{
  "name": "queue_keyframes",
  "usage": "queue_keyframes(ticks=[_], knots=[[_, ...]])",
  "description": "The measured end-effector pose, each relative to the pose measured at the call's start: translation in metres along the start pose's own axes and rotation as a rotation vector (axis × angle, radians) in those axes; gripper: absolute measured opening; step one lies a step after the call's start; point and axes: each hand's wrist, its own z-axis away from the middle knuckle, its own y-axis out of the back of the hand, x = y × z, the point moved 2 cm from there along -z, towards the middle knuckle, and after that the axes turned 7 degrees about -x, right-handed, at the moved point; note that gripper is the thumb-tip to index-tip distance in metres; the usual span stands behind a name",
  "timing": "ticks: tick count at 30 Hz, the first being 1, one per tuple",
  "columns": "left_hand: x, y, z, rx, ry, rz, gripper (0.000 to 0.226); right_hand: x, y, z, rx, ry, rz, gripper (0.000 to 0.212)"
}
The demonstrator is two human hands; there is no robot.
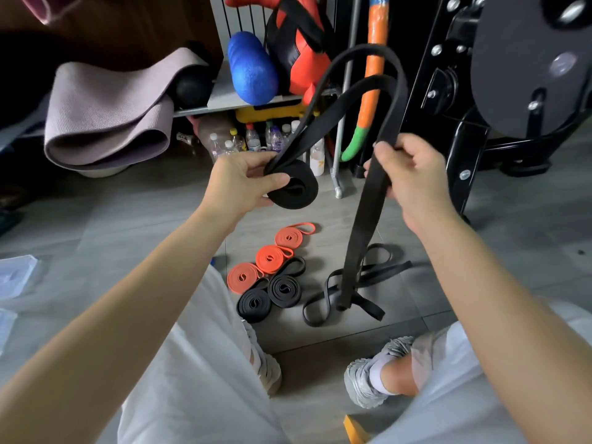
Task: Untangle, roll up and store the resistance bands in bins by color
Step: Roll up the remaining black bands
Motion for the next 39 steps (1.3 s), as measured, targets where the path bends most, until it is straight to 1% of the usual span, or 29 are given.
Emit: queue_keyframes(ticks=[2,3,6,9,11,14,15,16,17,18,20,21,22,24,26,27,29,30,31,32,33,34,35,36,37,38,39], knots=[[0.000,-0.003,0.003,-0.005,0.004,-0.007,0.029,0.011,-0.005,0.000,-0.027,-0.052,0.154,0.008],[0.000,-0.003,0.004,-0.002,0.002,-0.009,0.029,0.017,-0.005,0.001,-0.043,-0.092,0.170,0.009],[-0.001,-0.002,0.005,0.009,-0.007,-0.037,0.031,0.017,-0.003,0.003,-0.017,-0.127,0.080,0.015],[-0.003,-0.003,0.006,0.004,0.007,-0.061,0.031,0.000,0.000,-0.004,0.009,-0.055,0.012,0.010],[-0.004,-0.004,0.005,0.004,0.020,-0.044,0.032,-0.013,0.002,-0.009,0.007,0.027,0.047,0.007],[-0.004,-0.006,0.003,0.002,0.026,-0.033,0.033,-0.026,0.004,-0.010,-0.007,0.133,0.019,0.008],[-0.004,-0.007,0.003,0.004,0.028,-0.036,0.032,-0.024,0.004,-0.010,-0.012,0.163,0.032,0.008],[-0.005,-0.007,0.002,0.007,0.031,-0.041,0.032,-0.016,0.003,-0.010,-0.021,0.181,0.116,0.007],[-0.007,-0.007,0.002,0.012,0.037,-0.043,0.031,-0.002,0.002,-0.011,-0.049,0.165,0.254,0.008],[-0.009,-0.007,0.002,0.017,0.044,-0.043,0.030,0.017,0.001,-0.011,-0.106,0.105,0.419,0.011],[-0.013,-0.006,0.003,0.028,0.062,-0.045,0.028,0.057,0.003,-0.003,-0.242,-0.086,0.686,0.012],[-0.016,-0.005,0.003,0.028,0.068,-0.055,0.029,0.072,0.005,0.002,-0.277,-0.153,0.754,0.012],[-0.018,-0.005,0.004,0.024,0.070,-0.070,0.031,0.083,0.007,0.007,-0.285,-0.191,0.773,0.012],[-0.022,-0.006,0.007,0.014,0.070,-0.094,0.034,0.091,0.012,0.010,-0.252,-0.218,0.729,0.014],[-0.023,-0.006,0.008,0.009,0.069,-0.108,0.034,0.094,0.016,0.011,-0.267,-0.262,0.779,0.021],[-0.023,-0.007,0.008,0.007,0.067,-0.109,0.034,0.097,0.018,0.011,-0.322,-0.301,0.842,0.026],[-0.021,-0.009,0.008,-0.017,0.060,-0.112,0.034,0.100,0.017,0.018,-0.494,-0.407,0.951,0.034],[-0.021,-0.011,0.008,-0.034,0.062,-0.123,0.034,0.100,0.016,0.022,-0.571,-0.440,0.962,0.030],[-0.021,-0.014,0.008,-0.050,0.068,-0.155,0.032,0.099,0.014,0.026,-0.630,-0.455,0.932,0.029],[-0.023,-0.017,0.008,-0.072,0.077,-0.221,0.032,0.096,0.011,0.028,-0.652,-0.453,0.887,0.051],[-0.025,-0.021,0.009,-0.109,0.084,-0.313,0.032,0.091,0.006,0.030,-0.631,-0.421,0.823,0.074],[-0.027,-0.027,0.011,-0.161,0.090,-0.405,0.032,0.087,0.000,0.030,-0.584,-0.384,0.723,0.088],[-0.029,-0.032,0.013,-0.221,0.092,-0.474,0.032,0.080,-0.007,0.032,-0.544,-0.334,0.591,0.093],[-0.031,-0.037,0.016,-0.280,0.093,-0.526,0.030,0.076,-0.014,0.032,-0.525,-0.303,0.459,0.093],[-0.034,-0.041,0.019,-0.328,0.091,-0.577,0.028,0.073,-0.019,0.034,-0.532,-0.256,0.357,0.084],[-0.035,-0.045,0.022,-0.360,0.083,-0.624,0.027,0.075,-0.022,0.035,-0.557,-0.210,0.327,0.064],[-0.036,-0.046,0.023,-0.377,0.079,-0.655,0.025,0.074,-0.025,0.038,-0.580,-0.162,0.353,0.046]])
